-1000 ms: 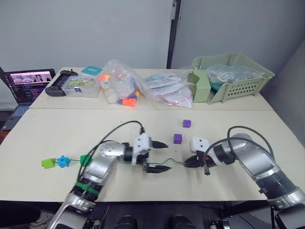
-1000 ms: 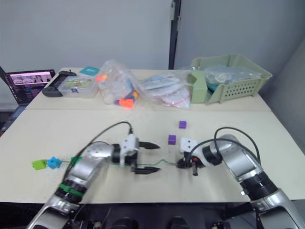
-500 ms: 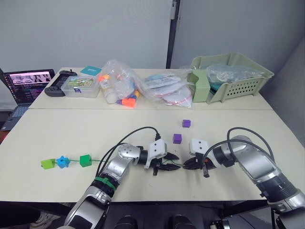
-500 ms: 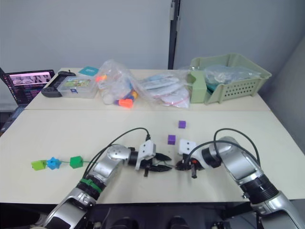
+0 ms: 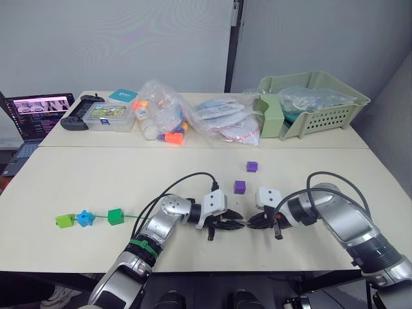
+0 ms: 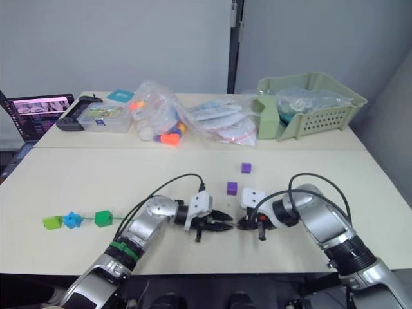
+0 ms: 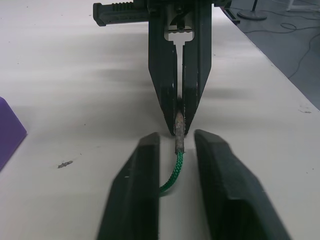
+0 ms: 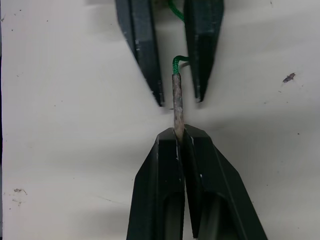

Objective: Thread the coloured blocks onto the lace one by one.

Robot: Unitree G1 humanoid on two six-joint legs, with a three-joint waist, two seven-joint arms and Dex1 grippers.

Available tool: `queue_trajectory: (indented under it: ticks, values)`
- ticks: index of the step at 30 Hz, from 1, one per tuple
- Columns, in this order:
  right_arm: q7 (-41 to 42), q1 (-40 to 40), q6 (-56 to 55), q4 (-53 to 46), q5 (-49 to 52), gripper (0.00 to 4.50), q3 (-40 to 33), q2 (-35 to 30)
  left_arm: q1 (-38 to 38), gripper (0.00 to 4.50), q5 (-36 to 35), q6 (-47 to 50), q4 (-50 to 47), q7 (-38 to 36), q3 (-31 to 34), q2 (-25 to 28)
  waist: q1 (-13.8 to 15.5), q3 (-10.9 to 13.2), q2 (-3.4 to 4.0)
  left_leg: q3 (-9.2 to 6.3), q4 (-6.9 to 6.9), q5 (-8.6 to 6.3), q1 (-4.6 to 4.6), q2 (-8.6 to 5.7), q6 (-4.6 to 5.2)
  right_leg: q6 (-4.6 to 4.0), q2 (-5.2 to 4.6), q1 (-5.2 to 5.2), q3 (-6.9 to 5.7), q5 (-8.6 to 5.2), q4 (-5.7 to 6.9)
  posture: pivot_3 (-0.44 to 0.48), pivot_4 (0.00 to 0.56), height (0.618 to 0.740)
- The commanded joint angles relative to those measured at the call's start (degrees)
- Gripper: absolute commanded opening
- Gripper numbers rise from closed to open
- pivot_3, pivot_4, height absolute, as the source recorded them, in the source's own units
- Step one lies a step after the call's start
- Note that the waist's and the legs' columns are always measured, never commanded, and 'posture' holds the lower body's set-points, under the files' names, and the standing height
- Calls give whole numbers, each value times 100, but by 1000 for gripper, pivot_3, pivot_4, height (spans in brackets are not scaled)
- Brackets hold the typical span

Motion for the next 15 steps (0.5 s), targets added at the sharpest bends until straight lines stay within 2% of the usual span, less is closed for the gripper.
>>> queue_trajectory:
  ticks: [1, 10, 15]
  values:
    - [-6, 1, 61, -167, 79, 0, -70, -66, -11, 32, 6, -126, -46, -62, -24, -58, 0, 0, 0, 0, 0, 0, 0, 0, 0, 0, 0, 0, 0, 0, 0, 0, 150, 740]
    - [-63, 0, 205, -242, 154, 0, -157, -33, -14, 32, 84, -208, 4, -85, -70, -109, 6, 0, 0, 0, 0, 0, 0, -1, 0, 0, 0, 0, 0, 0, 0, 0, 150, 740]
    - [2, 352, 656, -828, 967, 1702, -781, -33, 106, 0, 54, -299, -117, -33, 49, -20, 17, 0, 0, -5, 0, 0, -6, -2, 0, 0, -1, -1, 0, 0, -1, 0, 150, 740]
